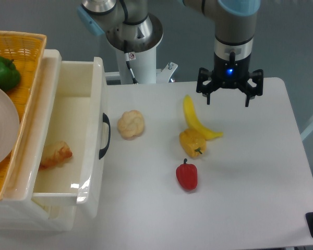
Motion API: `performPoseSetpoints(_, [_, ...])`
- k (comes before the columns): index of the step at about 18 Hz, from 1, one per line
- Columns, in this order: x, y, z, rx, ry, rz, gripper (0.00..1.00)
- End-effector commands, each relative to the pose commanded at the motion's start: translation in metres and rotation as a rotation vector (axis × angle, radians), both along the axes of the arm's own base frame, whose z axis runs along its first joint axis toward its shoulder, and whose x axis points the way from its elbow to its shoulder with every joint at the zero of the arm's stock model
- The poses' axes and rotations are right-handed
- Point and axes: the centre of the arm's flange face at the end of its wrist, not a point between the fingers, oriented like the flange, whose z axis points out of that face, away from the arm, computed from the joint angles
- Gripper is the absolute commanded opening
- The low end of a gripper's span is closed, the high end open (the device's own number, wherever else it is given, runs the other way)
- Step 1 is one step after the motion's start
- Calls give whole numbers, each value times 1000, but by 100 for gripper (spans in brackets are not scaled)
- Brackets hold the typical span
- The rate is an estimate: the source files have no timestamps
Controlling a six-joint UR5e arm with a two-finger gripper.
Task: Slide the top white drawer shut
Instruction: 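Lower the open gripper from its start pose toward the table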
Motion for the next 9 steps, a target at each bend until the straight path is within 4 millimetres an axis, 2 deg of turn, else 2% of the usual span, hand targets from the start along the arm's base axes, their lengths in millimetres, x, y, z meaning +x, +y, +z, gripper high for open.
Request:
performPoseSetpoints(4, [-11, -5, -8, -5, -15, 17, 100])
performPoseSetpoints(9, [-15, -11, -12, -8, -23, 40, 100])
